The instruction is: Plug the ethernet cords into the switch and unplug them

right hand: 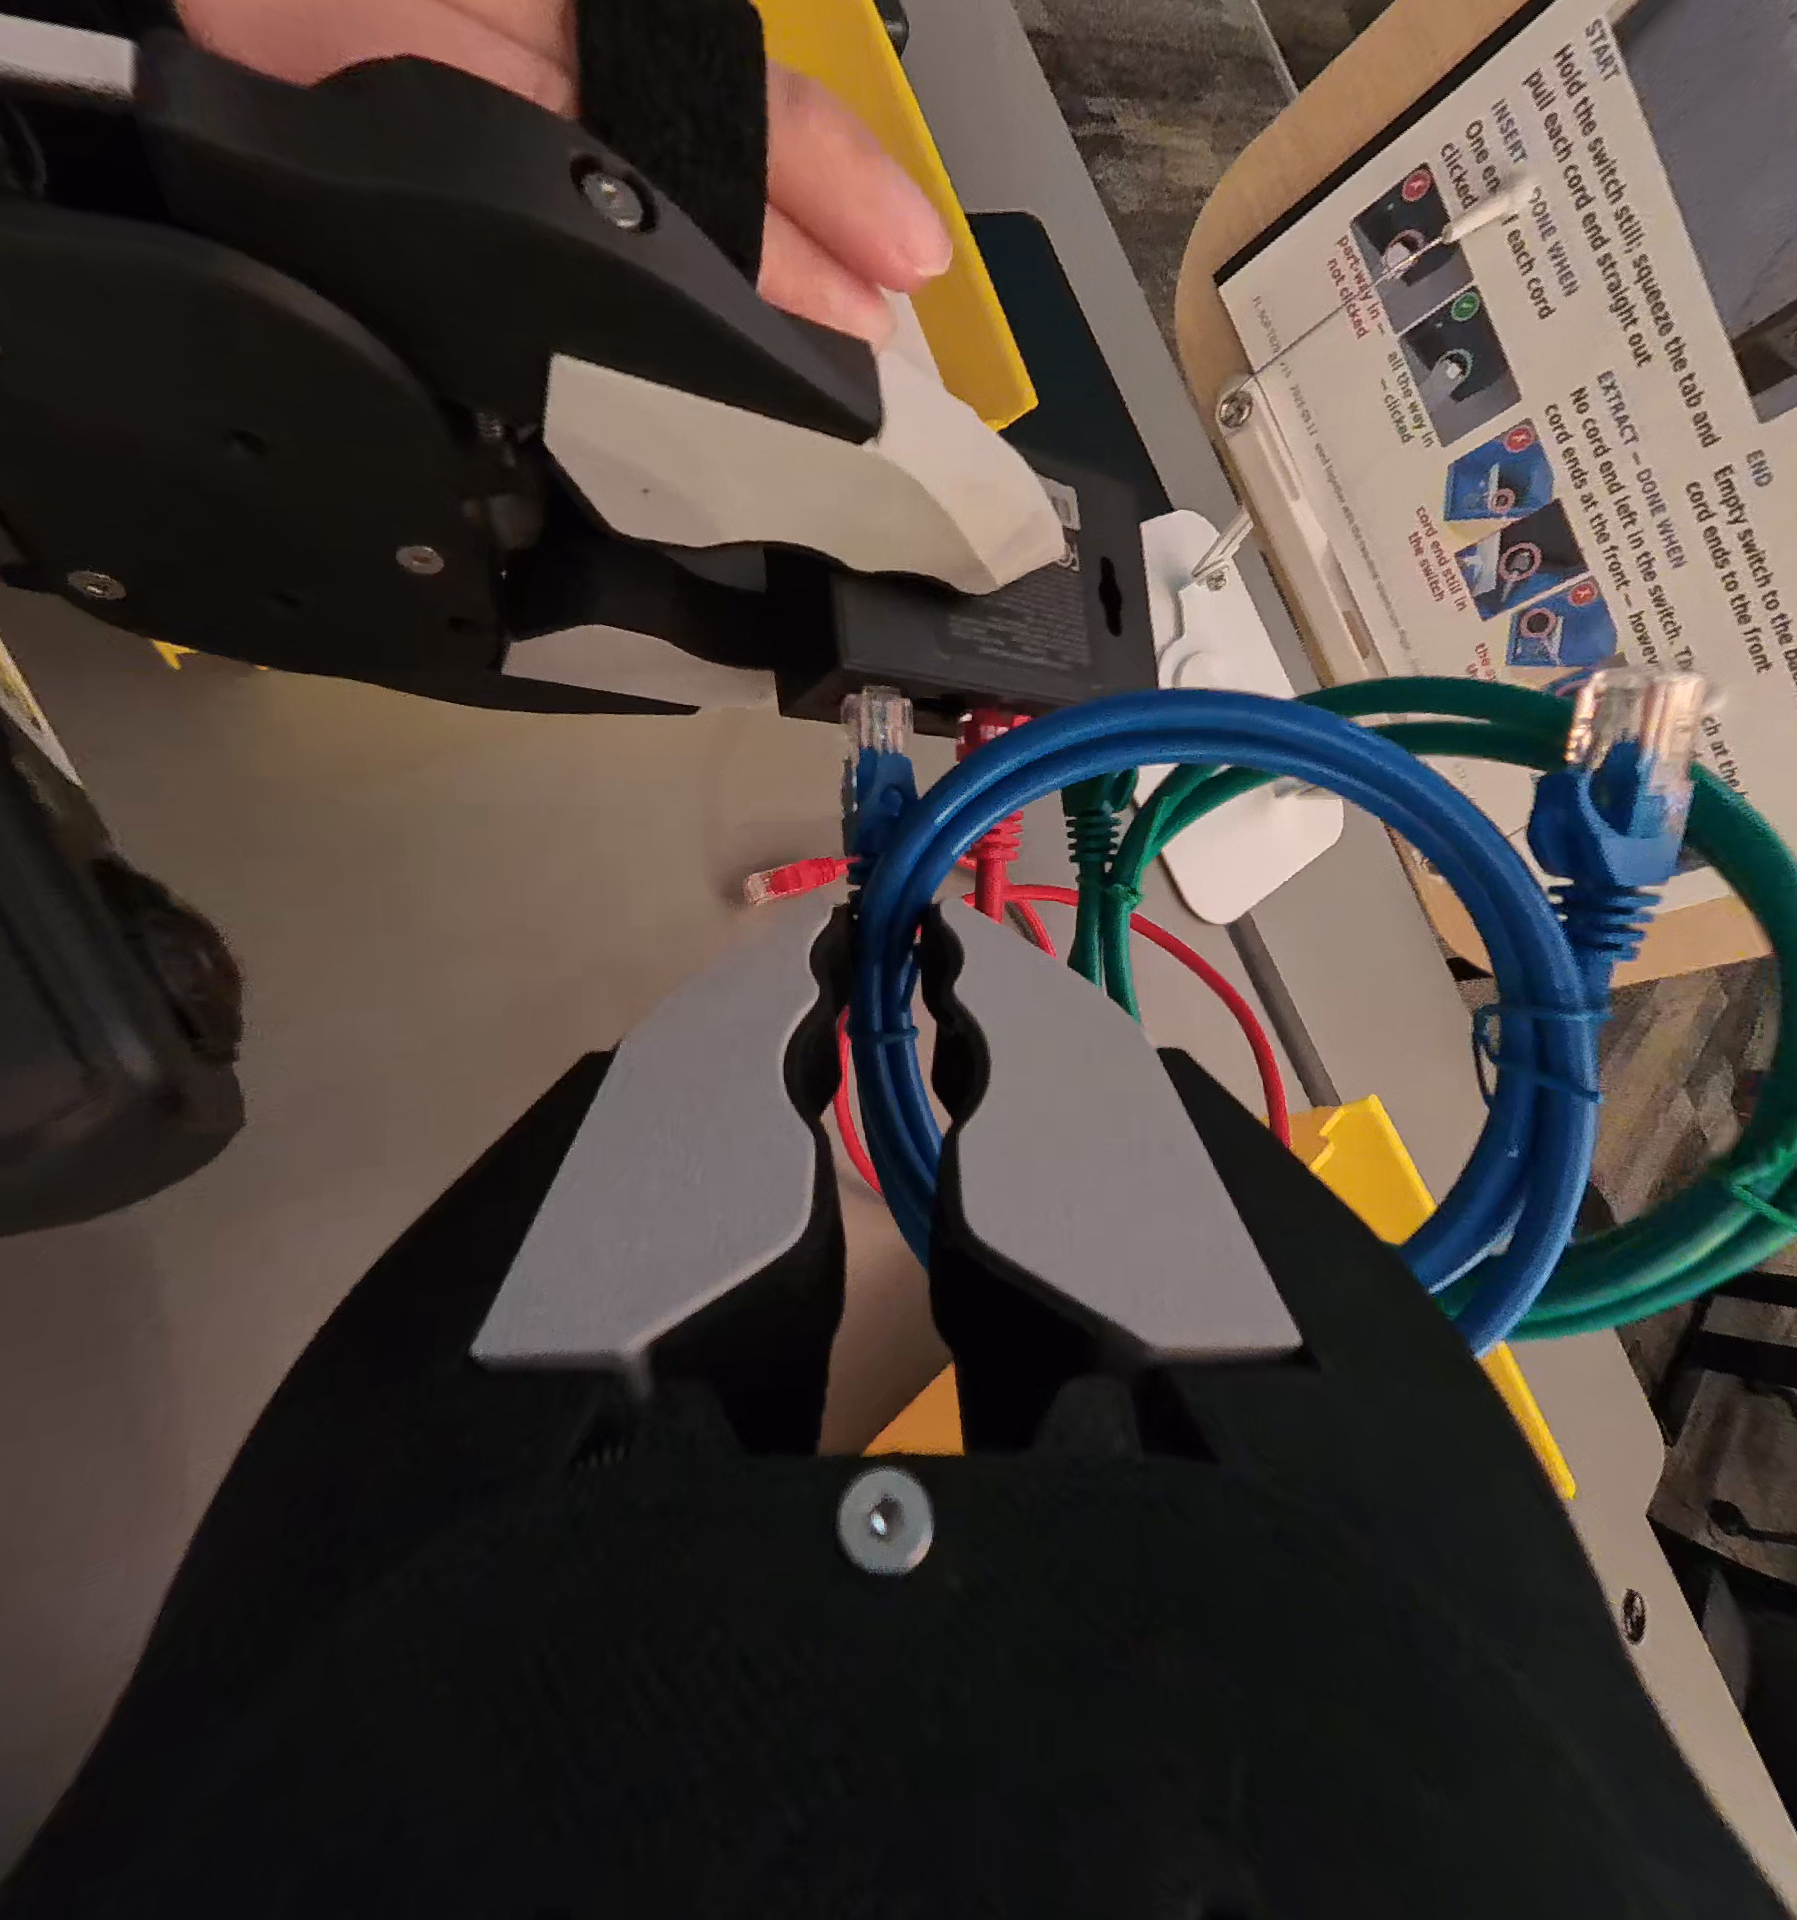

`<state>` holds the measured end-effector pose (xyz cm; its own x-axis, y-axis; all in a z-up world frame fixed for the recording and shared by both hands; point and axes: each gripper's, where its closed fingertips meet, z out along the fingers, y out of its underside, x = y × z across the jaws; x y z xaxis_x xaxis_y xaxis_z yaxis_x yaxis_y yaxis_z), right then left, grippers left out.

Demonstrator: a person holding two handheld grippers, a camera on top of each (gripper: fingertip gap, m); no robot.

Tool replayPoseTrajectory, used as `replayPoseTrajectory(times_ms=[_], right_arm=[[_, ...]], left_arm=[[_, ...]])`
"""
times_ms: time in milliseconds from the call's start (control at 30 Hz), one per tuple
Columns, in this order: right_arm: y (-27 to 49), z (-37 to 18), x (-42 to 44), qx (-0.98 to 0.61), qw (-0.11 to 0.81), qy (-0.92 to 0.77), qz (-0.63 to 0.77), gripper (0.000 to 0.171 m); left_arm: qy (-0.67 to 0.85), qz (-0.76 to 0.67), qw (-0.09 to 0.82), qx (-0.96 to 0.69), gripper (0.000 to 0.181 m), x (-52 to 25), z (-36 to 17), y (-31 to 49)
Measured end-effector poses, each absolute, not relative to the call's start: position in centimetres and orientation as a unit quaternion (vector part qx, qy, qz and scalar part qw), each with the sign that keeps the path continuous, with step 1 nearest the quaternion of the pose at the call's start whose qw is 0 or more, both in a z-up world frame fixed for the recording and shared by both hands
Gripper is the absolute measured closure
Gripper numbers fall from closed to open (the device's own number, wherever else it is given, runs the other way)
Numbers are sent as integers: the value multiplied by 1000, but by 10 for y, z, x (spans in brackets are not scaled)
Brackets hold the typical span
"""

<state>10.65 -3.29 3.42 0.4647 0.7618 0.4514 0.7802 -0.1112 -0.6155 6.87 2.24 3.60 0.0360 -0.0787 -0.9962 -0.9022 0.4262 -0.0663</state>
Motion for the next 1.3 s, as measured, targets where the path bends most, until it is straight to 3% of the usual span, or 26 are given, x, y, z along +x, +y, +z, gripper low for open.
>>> replayPoseTrajectory(times_ms=[800,1300], right_arm=[[-38,26,105,-769,390,-500,84,158],[-36,46,80,-716,460,-515,101,159]], left_arm=[[617,370,600,-350,151,78,37,12],[611,376,601,-353,151,63,49,13]])
